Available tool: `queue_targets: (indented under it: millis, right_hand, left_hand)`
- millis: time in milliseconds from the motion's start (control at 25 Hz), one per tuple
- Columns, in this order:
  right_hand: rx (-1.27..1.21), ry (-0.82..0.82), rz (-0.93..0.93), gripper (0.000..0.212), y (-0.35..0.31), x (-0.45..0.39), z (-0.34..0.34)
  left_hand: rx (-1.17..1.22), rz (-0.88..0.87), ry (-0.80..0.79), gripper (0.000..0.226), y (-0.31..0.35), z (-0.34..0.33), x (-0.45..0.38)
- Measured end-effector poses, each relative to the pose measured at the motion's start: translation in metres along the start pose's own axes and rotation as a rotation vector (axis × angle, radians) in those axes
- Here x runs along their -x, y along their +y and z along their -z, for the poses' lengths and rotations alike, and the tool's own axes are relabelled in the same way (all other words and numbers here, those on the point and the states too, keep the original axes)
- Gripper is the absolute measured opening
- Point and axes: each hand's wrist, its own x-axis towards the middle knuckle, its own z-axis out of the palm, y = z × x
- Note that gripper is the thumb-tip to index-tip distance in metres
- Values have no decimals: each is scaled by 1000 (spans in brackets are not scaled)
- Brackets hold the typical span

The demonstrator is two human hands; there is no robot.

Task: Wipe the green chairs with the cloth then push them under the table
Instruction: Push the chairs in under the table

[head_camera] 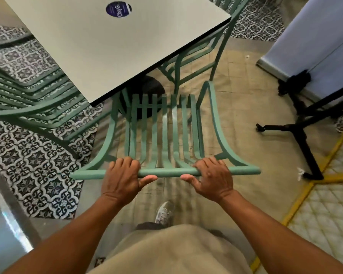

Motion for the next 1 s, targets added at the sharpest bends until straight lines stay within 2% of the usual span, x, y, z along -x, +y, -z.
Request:
queue_targets:
  millis: [320, 720, 840, 1000]
  right_hand:
    - [-37, 1, 210, 63, 92, 3, 7]
    - [-103, 16, 554, 61, 271, 28, 29]
    - [-95, 29, 608, 60, 292, 23, 30]
    - [-97, 28, 646, 61, 299, -7, 23]
  left_hand:
    - [-39, 193, 39, 65, 91, -19, 5]
    - [-59, 504, 61, 68, 311, -45, 5]
    - [-57, 551, 81, 68, 336, -49, 0]
    - [-87, 591, 90, 71, 333, -50, -24]
